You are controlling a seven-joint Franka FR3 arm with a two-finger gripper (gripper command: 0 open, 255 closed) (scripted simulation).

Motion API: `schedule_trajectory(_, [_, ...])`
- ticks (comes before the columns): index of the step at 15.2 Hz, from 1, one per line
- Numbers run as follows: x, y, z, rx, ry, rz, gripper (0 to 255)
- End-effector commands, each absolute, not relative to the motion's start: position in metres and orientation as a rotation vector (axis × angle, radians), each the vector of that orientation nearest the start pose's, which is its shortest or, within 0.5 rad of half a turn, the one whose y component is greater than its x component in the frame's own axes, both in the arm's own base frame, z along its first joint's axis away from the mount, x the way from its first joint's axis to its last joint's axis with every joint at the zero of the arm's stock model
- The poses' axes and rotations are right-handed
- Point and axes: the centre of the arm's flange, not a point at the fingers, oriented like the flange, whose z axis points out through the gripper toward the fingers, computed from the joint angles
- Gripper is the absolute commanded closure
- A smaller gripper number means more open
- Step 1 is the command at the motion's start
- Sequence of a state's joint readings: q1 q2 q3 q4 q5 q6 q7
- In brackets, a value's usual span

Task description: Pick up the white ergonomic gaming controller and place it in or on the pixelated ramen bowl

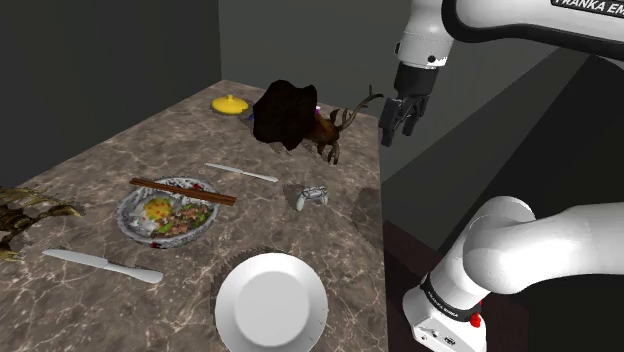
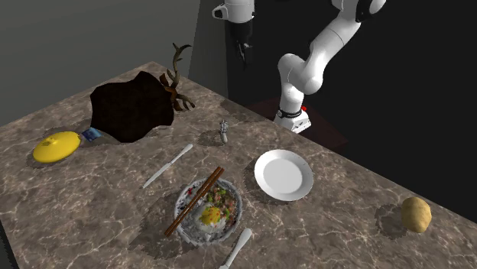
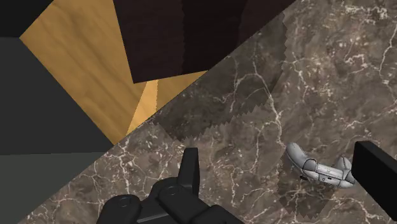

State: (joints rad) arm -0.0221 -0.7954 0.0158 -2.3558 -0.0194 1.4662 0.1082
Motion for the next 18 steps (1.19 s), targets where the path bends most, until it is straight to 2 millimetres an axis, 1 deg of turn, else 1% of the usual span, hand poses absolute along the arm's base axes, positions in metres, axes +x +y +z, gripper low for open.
schedule_trajectory(1, [0.293,-0.003,0.585,-3.168,0.192,0.147,0])
schedule_trajectory(9, [0.349,0.037,0.511,-3.169,-0.107,0.082,0])
schedule_trajectory(18, [0.406,0.095,0.43,-3.135,-0.44,0.008,0])
